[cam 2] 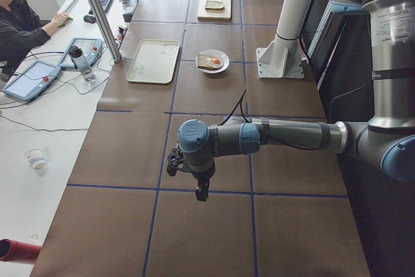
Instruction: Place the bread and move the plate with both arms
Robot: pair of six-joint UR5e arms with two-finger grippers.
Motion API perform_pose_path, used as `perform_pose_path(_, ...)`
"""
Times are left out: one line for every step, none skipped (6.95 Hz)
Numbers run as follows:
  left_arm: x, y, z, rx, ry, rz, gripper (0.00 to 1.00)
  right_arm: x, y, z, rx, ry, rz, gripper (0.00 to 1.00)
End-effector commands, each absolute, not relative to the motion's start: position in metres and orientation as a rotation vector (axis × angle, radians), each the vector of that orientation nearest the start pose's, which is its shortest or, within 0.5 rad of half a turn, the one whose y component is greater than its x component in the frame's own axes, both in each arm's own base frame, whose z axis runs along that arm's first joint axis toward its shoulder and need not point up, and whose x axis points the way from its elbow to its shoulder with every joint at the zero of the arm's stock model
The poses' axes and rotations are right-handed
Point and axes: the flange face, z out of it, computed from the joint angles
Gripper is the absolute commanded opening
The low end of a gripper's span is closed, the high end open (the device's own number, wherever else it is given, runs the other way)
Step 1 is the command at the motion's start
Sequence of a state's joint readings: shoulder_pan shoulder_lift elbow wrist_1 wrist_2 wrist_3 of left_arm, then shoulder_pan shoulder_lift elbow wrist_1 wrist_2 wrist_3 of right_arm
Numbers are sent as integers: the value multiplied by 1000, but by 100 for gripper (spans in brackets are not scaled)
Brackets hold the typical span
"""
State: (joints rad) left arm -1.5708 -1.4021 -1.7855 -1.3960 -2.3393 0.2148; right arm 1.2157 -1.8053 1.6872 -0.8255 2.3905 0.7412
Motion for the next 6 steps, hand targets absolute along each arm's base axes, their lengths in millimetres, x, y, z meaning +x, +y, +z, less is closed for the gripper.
perform_pose_path(-64,-409,649,-42,777,153,100,-116,-396,618,84,-979,109,96)
perform_pose_path(-64,-410,647,-40,775,154,100,-135,-392,617,78,-973,120,93)
perform_pose_path(-64,-410,648,-41,775,154,100,-148,-387,614,71,-989,134,90)
perform_pose_path(-64,-409,648,-43,776,153,100,-158,-381,623,64,-963,132,85)
perform_pose_path(-64,-409,648,-43,776,153,100,-162,-377,627,63,-945,133,81)
perform_pose_path(-64,-409,648,-43,776,152,100,-165,-373,632,52,-938,126,77)
